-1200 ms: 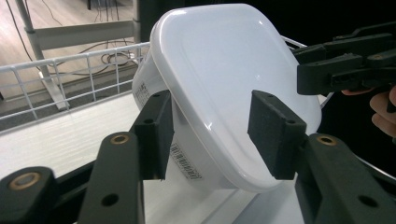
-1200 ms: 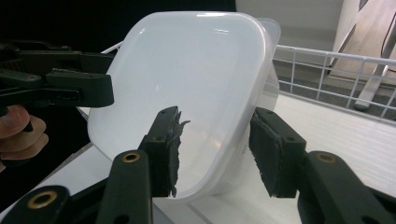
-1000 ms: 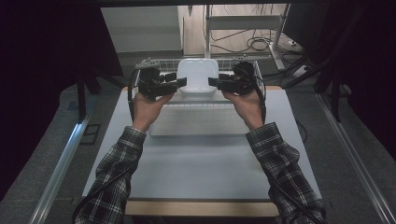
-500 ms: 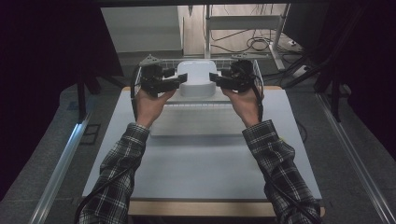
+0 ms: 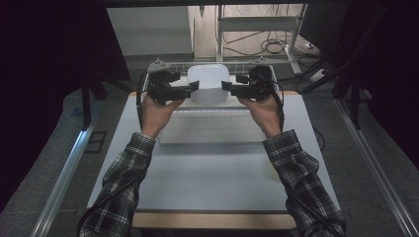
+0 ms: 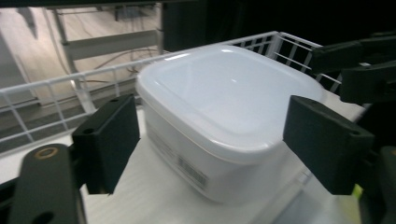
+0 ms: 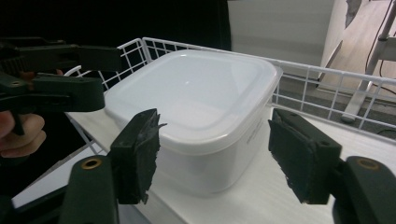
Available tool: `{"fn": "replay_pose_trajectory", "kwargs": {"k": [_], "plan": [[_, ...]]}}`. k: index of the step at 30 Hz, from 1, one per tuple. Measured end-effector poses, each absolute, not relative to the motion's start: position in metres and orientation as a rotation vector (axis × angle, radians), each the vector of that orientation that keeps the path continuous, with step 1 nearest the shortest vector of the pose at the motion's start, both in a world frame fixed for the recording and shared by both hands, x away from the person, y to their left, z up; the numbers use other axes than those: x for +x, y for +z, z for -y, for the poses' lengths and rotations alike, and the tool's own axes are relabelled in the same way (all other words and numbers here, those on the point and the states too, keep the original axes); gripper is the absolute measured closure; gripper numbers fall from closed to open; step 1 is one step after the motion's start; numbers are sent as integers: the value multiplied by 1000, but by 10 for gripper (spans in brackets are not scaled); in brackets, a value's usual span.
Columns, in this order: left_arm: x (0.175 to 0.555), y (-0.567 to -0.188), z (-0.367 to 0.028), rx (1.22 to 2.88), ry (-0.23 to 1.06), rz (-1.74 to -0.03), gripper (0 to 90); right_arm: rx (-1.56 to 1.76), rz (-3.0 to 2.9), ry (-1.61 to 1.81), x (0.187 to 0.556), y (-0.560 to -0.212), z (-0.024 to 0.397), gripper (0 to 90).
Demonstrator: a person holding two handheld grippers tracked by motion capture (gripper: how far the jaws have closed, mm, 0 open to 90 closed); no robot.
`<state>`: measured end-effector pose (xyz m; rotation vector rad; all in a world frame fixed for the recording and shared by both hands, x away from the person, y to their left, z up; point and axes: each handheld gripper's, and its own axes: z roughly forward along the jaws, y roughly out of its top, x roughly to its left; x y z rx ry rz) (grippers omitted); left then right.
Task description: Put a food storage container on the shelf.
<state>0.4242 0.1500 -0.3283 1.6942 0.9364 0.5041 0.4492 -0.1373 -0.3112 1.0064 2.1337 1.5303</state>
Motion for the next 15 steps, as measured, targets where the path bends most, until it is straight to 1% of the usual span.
{"fn": "replay_pose_trajectory", "kwargs": {"k": [3, 8, 12, 15], "plan": [[415, -328, -152, 1725, 515, -915, 140, 984, -2148, 1531, 442, -312, 139, 304], [398, -332, -157, 1741, 481, -871, 99, 953, -2173, 1533, 432, -317, 142, 263], [384, -335, -160, 1756, 485, -840, 70, 910, -2200, 1526, 420, -323, 145, 222], [374, -339, -162, 1752, 494, -821, 64, 898, -2210, 1525, 416, -325, 145, 206]]}}
